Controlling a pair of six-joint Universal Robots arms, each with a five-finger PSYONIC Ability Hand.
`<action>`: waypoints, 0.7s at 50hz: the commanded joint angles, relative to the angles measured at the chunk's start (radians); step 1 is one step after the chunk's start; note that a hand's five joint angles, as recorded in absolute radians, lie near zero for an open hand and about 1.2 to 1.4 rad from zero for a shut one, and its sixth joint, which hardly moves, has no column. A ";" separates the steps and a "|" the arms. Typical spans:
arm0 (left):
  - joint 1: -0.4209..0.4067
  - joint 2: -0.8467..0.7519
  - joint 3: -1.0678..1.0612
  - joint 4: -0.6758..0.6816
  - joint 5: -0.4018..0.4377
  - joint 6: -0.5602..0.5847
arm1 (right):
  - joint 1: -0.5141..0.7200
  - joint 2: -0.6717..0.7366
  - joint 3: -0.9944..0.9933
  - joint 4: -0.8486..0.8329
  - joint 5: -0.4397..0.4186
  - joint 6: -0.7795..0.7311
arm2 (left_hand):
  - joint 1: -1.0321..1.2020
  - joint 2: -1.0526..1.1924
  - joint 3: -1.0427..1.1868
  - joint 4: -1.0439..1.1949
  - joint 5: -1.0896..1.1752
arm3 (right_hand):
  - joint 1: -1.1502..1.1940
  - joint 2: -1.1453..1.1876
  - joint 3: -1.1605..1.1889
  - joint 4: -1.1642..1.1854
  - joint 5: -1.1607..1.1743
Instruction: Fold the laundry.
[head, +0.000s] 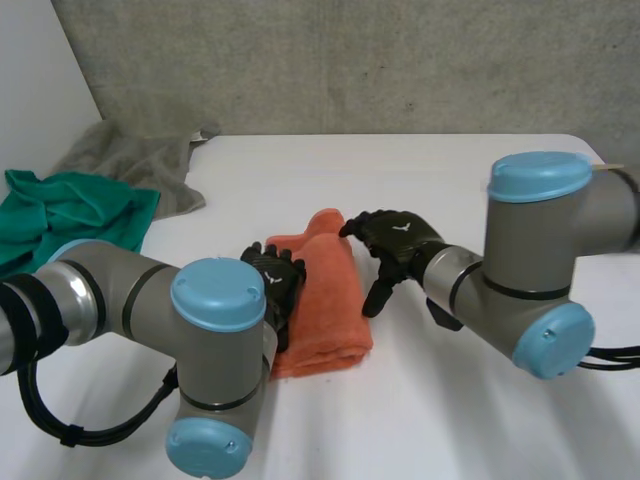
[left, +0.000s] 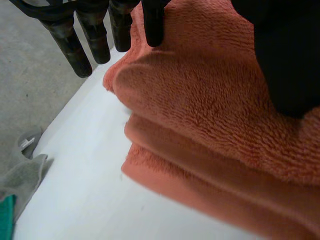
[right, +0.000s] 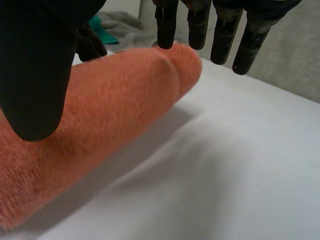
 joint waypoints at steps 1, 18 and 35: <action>0.031 -0.002 -0.018 0.001 -0.010 0.068 | 0.026 0.080 -0.066 0.028 0.006 -0.039 | -0.014 -0.023 -0.030 -0.022 -0.040 | -0.027 -0.047 -0.039 -0.058 -0.064; 0.054 0.067 -0.035 0.003 -0.008 0.068 | 0.031 0.149 -0.118 0.034 0.069 -0.143 | -0.017 -0.026 -0.033 -0.025 -0.043 | -0.027 -0.047 -0.039 -0.058 -0.064; 0.047 0.202 -0.029 0.020 0.127 -0.017 | 0.032 -0.058 -0.052 0.025 0.072 -0.004 | -0.014 -0.023 -0.030 -0.022 -0.040 | -0.027 -0.047 -0.039 -0.058 -0.064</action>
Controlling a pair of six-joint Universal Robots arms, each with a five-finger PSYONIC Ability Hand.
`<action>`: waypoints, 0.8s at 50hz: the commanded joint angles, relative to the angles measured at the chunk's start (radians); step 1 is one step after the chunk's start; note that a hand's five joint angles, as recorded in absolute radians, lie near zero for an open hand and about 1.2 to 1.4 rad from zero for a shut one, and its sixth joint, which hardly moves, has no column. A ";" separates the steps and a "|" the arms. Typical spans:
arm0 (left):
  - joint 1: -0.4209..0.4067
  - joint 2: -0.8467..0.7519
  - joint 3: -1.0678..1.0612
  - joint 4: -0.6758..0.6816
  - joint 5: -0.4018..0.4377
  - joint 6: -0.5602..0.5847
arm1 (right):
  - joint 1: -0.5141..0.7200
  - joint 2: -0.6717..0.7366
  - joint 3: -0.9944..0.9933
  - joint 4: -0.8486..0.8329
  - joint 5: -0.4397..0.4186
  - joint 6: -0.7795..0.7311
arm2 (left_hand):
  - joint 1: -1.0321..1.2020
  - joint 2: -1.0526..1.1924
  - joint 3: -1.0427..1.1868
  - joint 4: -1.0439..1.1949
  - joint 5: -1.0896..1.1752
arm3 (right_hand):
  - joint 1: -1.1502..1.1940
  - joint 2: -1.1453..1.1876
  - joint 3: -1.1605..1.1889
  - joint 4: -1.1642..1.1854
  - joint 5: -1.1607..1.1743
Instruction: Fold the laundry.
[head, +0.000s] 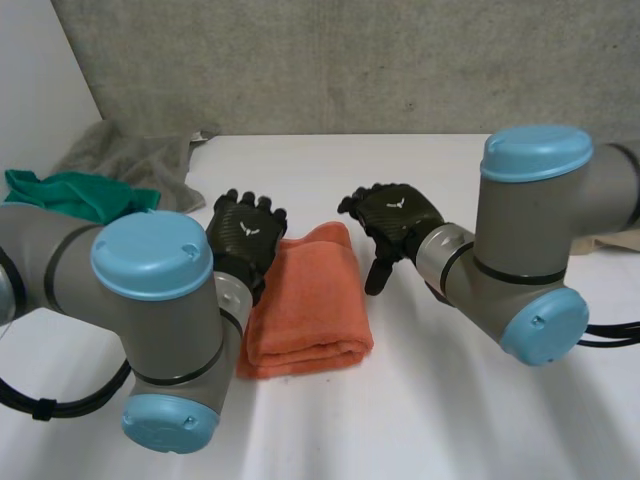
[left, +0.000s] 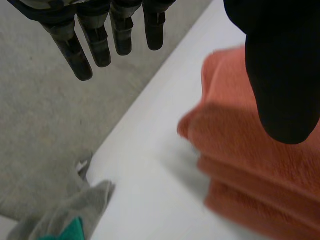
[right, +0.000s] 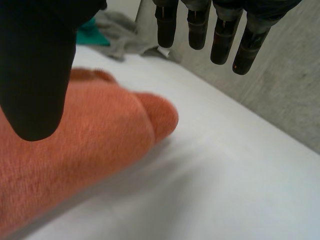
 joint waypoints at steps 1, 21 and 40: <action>-0.006 0.012 0.006 0.001 0.093 -0.083 | 0.001 -0.023 0.023 -0.002 -0.003 0.117 | -0.011 -0.020 -0.027 -0.019 -0.035 | -0.015 -0.047 -0.039 -0.058 -0.062; 0.051 -0.157 0.020 -0.084 0.037 -0.026 | 0.008 0.170 -0.020 -0.004 -0.014 0.161 | 0.010 0.001 -0.007 0.001 -0.014 | -0.015 -0.047 -0.039 -0.058 -0.062; 0.051 -0.055 0.020 -0.081 0.020 -0.001 | 0.035 0.086 -0.040 -0.005 0.023 -0.008 | -0.008 -0.017 -0.024 -0.016 -0.031 | -0.015 -0.047 -0.039 -0.058 -0.062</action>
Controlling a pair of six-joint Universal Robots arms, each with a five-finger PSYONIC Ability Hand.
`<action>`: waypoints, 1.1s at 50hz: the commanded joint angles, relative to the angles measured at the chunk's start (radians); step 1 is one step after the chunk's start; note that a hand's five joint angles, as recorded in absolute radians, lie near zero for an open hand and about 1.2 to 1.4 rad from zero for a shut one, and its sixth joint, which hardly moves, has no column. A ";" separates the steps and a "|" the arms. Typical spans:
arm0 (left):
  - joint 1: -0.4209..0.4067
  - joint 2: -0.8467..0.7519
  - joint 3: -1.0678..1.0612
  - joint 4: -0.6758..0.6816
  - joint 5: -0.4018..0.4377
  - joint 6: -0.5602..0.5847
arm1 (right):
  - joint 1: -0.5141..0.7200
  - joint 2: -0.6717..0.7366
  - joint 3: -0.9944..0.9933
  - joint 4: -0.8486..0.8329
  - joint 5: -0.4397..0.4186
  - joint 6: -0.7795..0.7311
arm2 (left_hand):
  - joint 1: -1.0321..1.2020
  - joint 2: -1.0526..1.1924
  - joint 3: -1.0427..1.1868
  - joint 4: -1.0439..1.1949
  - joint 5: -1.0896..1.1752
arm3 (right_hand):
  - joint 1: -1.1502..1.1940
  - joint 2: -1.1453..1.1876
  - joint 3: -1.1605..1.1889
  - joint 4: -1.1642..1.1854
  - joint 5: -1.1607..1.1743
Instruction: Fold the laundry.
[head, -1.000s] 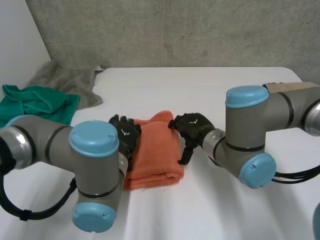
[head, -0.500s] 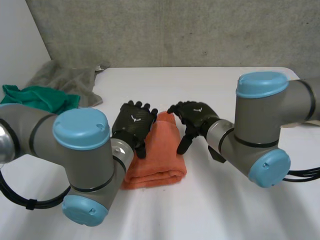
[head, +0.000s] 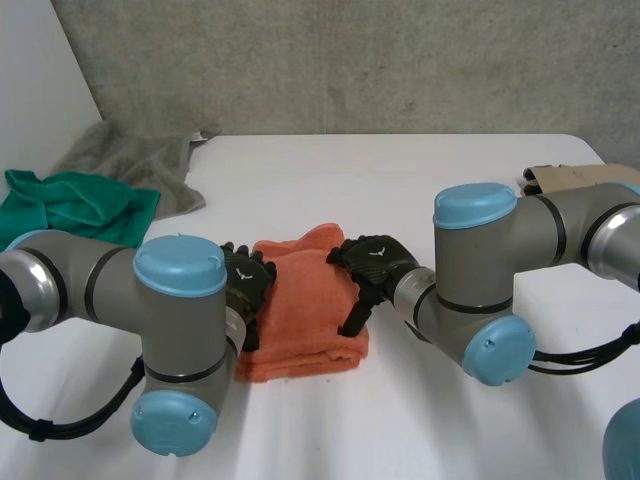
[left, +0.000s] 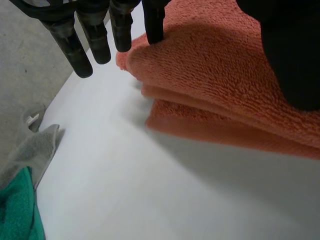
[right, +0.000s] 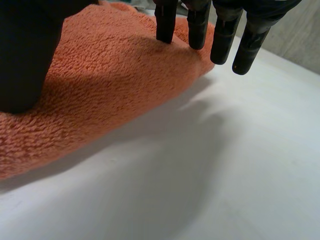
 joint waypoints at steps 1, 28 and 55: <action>-0.001 0.122 0.011 0.011 0.009 -0.022 | 0.002 -0.138 0.025 -0.007 0.013 -0.016 | -0.011 -0.020 -0.027 -0.019 -0.034 | -0.005 -0.048 -0.039 -0.058 -0.062; 0.165 0.384 0.027 -0.120 0.644 -0.284 | 0.227 -0.247 0.600 -0.646 0.145 -0.170 | 0.013 0.003 -0.004 0.004 -0.011 | -0.005 -0.048 -0.039 -0.058 -0.062; 0.159 0.375 0.015 -0.120 0.645 -0.286 | 0.229 -0.017 0.330 -0.653 0.157 -0.312 | 0.010 0.000 -0.007 0.002 -0.014 | 0.099 0.057 0.065 0.046 0.042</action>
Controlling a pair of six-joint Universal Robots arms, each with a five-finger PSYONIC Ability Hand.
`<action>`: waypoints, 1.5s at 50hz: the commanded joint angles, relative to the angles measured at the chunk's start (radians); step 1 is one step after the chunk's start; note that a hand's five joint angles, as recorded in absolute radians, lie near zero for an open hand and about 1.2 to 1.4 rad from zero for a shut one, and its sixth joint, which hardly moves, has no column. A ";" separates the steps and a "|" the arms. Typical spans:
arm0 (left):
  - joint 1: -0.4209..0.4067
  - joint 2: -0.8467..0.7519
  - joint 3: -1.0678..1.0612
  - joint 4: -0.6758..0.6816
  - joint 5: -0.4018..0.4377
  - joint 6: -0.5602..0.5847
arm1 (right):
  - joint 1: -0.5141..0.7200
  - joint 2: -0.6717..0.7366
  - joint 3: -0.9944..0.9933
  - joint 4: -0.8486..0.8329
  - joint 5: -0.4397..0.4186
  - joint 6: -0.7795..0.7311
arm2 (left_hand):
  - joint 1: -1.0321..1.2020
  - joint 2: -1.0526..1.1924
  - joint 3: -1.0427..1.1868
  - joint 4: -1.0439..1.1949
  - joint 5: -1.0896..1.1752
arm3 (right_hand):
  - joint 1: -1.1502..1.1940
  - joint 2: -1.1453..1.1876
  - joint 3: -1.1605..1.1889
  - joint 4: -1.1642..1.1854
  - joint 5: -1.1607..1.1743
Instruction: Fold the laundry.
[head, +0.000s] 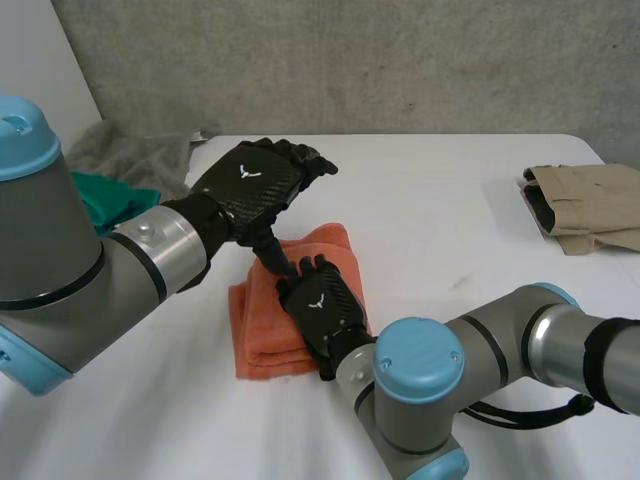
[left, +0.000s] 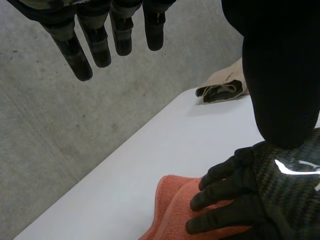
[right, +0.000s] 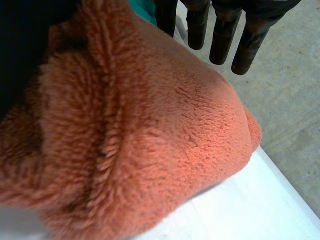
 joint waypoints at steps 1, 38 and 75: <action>-0.001 0.000 -0.002 0.000 0.000 0.000 | 0.000 0.021 -0.064 0.002 -0.003 0.003 | 0.010 0.000 -0.007 0.001 -0.014 | 0.105 0.063 0.071 0.054 0.055; 0.007 0.011 0.000 0.000 0.000 -0.002 | -0.351 -0.082 -0.098 0.125 -0.148 -0.017 | 0.007 -0.002 -0.010 -0.001 -0.017 | 1.213 1.172 1.180 1.163 1.164; -0.004 0.008 -0.005 0.000 -0.001 -0.002 | -1.049 0.131 -0.551 -0.487 -0.669 0.352 | 0.010 0.000 -0.007 0.001 -0.014 | 1.213 1.172 1.180 1.163 1.164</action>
